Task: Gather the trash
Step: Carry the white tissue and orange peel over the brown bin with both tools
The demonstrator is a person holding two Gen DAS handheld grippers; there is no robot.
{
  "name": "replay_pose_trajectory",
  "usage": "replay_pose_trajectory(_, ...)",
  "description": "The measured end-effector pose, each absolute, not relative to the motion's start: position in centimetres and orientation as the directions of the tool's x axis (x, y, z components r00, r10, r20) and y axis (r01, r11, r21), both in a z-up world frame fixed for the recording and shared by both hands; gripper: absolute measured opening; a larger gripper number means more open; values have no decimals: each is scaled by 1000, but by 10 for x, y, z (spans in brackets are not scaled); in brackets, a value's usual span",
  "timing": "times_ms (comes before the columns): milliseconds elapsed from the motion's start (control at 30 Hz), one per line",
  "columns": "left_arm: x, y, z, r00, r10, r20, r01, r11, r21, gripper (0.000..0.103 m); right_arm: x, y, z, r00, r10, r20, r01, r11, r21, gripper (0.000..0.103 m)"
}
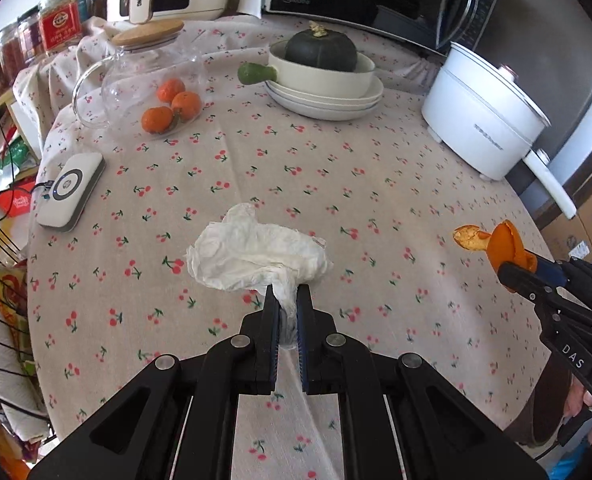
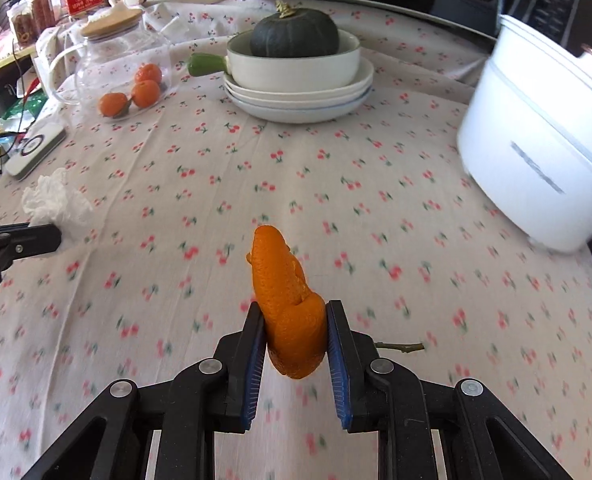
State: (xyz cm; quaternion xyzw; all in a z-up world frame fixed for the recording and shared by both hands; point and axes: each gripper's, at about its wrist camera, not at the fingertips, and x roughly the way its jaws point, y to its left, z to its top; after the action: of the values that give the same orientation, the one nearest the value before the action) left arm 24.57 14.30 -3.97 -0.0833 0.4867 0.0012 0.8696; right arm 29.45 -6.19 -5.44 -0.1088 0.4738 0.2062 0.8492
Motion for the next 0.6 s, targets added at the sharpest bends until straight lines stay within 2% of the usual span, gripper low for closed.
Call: replay_pose_trajectory(600,133,87,-3,523,-205,-827,20,973,-229,8,160,-145,-21,415,300,-859,-328,930,167,26)
